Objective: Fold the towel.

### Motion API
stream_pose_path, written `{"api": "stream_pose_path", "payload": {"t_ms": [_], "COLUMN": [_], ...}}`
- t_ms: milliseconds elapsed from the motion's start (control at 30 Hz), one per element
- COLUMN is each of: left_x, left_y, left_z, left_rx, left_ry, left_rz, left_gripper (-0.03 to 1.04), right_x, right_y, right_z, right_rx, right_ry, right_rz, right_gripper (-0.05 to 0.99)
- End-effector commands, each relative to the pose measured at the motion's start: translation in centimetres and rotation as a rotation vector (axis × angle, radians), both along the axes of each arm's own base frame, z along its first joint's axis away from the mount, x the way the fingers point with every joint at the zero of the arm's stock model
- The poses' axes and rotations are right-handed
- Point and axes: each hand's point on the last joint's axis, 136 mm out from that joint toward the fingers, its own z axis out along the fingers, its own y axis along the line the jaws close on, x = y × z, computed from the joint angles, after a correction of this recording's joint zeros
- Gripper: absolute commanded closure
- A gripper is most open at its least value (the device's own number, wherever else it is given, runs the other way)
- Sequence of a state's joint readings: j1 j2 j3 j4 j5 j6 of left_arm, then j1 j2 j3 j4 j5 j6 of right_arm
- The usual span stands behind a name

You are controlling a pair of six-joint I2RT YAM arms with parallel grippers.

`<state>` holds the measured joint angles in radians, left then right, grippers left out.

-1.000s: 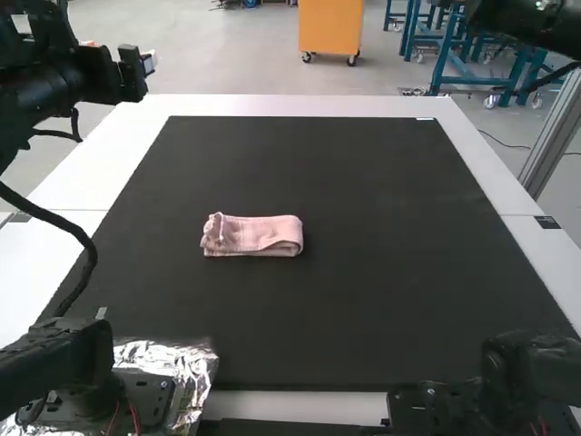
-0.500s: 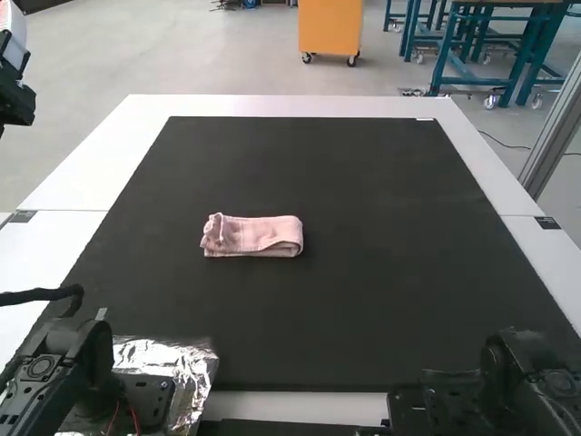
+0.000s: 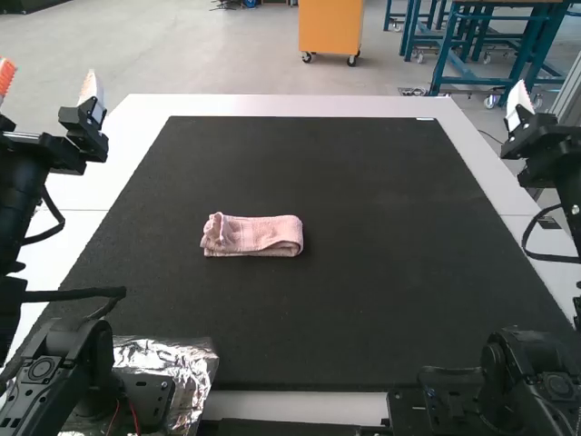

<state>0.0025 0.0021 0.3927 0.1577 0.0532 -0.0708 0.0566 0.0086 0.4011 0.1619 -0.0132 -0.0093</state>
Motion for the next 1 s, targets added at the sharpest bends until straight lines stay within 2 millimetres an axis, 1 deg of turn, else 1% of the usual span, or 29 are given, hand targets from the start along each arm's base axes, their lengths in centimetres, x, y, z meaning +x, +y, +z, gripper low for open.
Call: {"api": "stream_pose_path", "payload": {"t_ms": [0,33,133,167,200,233,267,300,333,400,467,500,533,567,667,733,800,833,900,967], "left_x": [1.7,2.2,3.8,4.4,5.0,6.0,6.4,6.7,7.0,7.3,7.5,7.7,7.7,7.7,7.8,7.8,7.8,7.8,7.8,7.8], "left_y": [-0.1,-0.2,0.0,0.1,0.2,0.3,0.3,0.3,0.3,0.4,0.9,1.0,1.0,0.9,1.0,1.0,1.0,1.0,1.0,1.0], "left_z": [-2.9,-3.8,-7.6,-9.1,-10.6,-12.6,-13.7,-14.8,-15.8,-17.1,-18.5,-19.7,-20.3,-20.7,-21.4,-21.8,-21.8,-21.8,-21.8,-21.9], "left_rx": [0.024,0.029,0.048,0.046,0.043,0.030,0.006,-0.030,-0.048,-0.071,-0.136,-0.171,-0.186,-0.190,-0.215,-0.216,-0.217,-0.217,-0.216,-0.217], "left_ry": [-0.030,-0.038,-0.005,0.024,0.069,0.159,0.216,0.266,0.305,0.359,0.420,0.468,0.496,0.509,0.536,0.553,0.554,0.554,0.554,0.556], "left_rz": [0.004,0.005,0.025,0.030,0.033,0.034,0.020,0.002,-0.005,-0.007,0.006,0.003,-0.003,-0.006,-0.007,-0.004,-0.002,-0.002,-0.004,-0.002], "left_gripper": [0.04,0.04,0.04,0.04,0.04,0.04,0.04,0.04,0.04,0.04,0.04,0.04,0.04,0.04,0.04,0.04,0.04,0.04,0.04,0.04], "right_x": [2.2,2.7,4.0,4.1,4.2,4.2,4.4,4.7,4.9,5.9,6.5,6.6,6.7,6.8,6.8,6.8,6.8,6.8,6.6,6.5], "right_y": [-0.8,-1.1,-1.1,-1.0,-0.7,0.1,1.1,1.6,1.7,1.7,1.9,1.8,1.2,0.8,0.4,0.0,-0.1,-0.6,-3.8,-4.6], "right_z": [-3.6,-4.7,-8.2,-8.3,-8.6,-8.8,-9.6,-10.5,-11.2,-14.4,-17.5,-19.0,-20.1,-20.7,-20.6,-21.6,-21.8,-21.7,-20.5,-20.2], "right_rx": [0.006,0.017,0.011,0.005,-0.008,-0.056,-0.131,-0.218,-0.265,-0.272,-0.270,-0.271,-0.264,-0.250,-0.264,-0.278,-0.284,-0.276,-0.209,-0.161], "right_ry": [-0.005,-0.015,0.019,0.022,0.027,0.028,0.035,0.044,0.061,0.197,0.328,0.387,0.435,0.466,0.464,0.504,0.512,0.513,0.490,0.478], "right_rz": [-0.054,-0.075,-0.080,-0.078,-0.065,-0.032,-0.006,-0.013,-0.024,-0.011,0.022,0.022,-0.005,-0.025,-0.054,-0.075,-0.080,-0.110,-0.291,-0.330], "right_gripper": [0.01,0.01,0.01,0.01,0.01,0.01,0.01,0.01,0.01,0.01,0.01,0.01,0.01,0.01,0.01,0.01,0.01,0.01,0.01,0.01]}}
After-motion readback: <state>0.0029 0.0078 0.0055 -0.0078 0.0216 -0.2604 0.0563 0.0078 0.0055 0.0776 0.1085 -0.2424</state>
